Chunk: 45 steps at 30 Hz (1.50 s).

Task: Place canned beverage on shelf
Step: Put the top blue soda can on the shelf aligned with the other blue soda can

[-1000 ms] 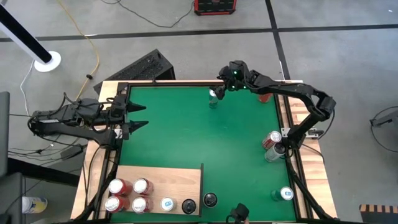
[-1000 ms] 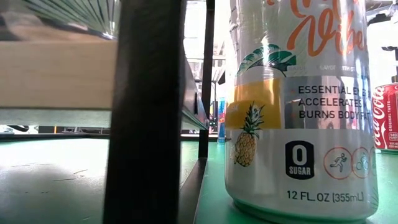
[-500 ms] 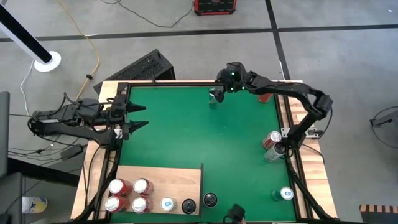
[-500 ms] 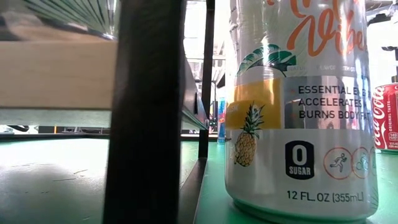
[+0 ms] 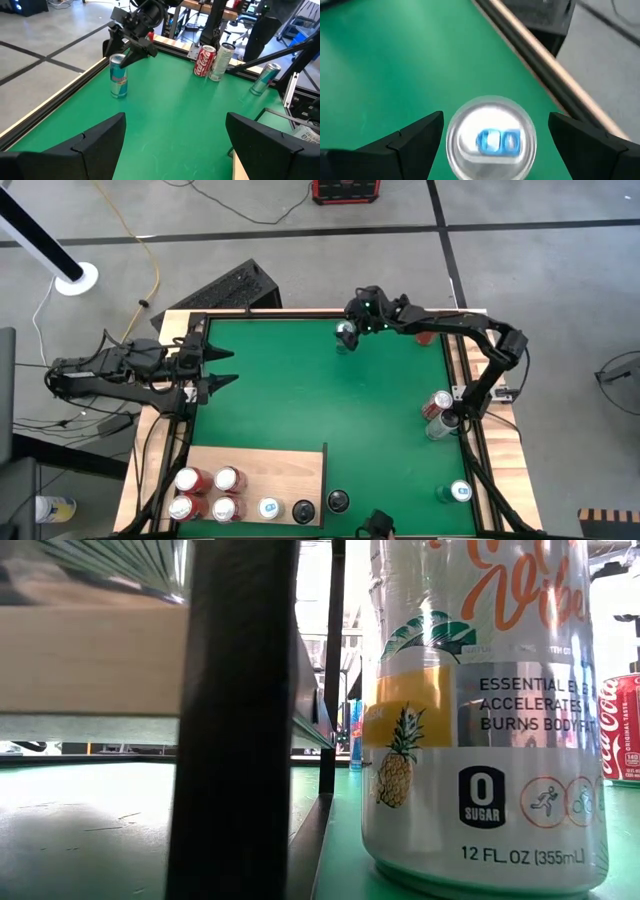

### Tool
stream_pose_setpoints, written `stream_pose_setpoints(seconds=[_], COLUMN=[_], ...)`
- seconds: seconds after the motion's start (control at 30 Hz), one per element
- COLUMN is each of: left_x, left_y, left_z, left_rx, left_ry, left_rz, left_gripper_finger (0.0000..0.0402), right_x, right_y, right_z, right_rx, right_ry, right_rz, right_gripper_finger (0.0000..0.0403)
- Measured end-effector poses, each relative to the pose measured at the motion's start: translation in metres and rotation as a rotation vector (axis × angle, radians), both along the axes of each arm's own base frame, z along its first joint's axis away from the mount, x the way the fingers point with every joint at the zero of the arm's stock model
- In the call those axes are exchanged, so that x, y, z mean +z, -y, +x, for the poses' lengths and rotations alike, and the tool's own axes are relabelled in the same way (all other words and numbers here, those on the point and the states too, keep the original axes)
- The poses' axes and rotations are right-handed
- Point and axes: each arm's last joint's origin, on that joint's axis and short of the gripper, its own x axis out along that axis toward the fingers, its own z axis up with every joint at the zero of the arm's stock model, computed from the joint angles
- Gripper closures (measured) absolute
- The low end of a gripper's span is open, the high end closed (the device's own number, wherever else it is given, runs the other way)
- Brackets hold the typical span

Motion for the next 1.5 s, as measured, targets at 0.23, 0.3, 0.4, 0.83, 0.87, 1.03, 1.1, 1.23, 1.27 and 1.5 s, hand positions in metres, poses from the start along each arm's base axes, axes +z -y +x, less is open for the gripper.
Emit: stream_pose_setpoints(seconds=[0.23, 0.3, 0.4, 0.83, 0.87, 1.03, 1.1, 1.23, 1.27, 1.5], left_x=[0.0, 0.0, 0.0, 0.0, 0.0, 0.0, 0.0, 0.0, 0.0, 0.0], left_y=[0.0, 0.0, 0.0, 0.0, 0.0, 0.0, 0.0, 0.0, 0.001, 0.003], left_z=[0.0, 0.0, 0.0, 0.0, 0.0, 0.0, 0.0, 0.0, 0.0, 0.001], left_rx=[0.002, 0.003, 0.004, -0.003, -0.005, -0.012, -0.015, -0.033, -0.049, -0.15], left_ry=[-0.005, -0.007, -0.007, -0.007, -0.007, -0.013, -0.017, -0.028, -0.03, -0.04], left_rz=[0.021, 0.027, 0.027, 0.026, 0.026, 0.049, 0.06, 0.099, 0.108, 0.152], left_gripper_finger=[0.0075, 0.0075, 0.0074, 0.0074, 0.0074, 0.0074, 0.0074, 0.0074, 0.0074, 0.0074], right_x=[-0.003, -0.003, -0.003, 0.007, 0.015, 0.071, 0.093, 0.143, 0.154, 0.195], right_y=[-0.003, -0.003, -0.003, -0.01, -0.011, -0.024, -0.036, -0.074, -0.087, -0.193], right_z=[-0.001, -0.001, -0.001, 0.0, 0.001, 0.005, 0.01, 0.024, 0.028, 0.045], right_rx=[-0.002, -0.007, -0.009, -0.02, -0.018, 0.02, 0.055, 0.133, 0.153, 0.218], right_ry=[-0.044, -0.039, -0.039, -0.045, -0.033, 0.046, 0.062, 0.095, 0.101, 0.259], right_rz=[0.013, 0.017, 0.021, 0.014, 0.007, -0.042, -0.051, -0.097, -0.114, -0.154], right_gripper_finger=[0.0019, 0.0021, 0.0033, 0.0144, 0.0144, 0.0144, 0.0144, 0.0144, 0.0144, 0.0144])
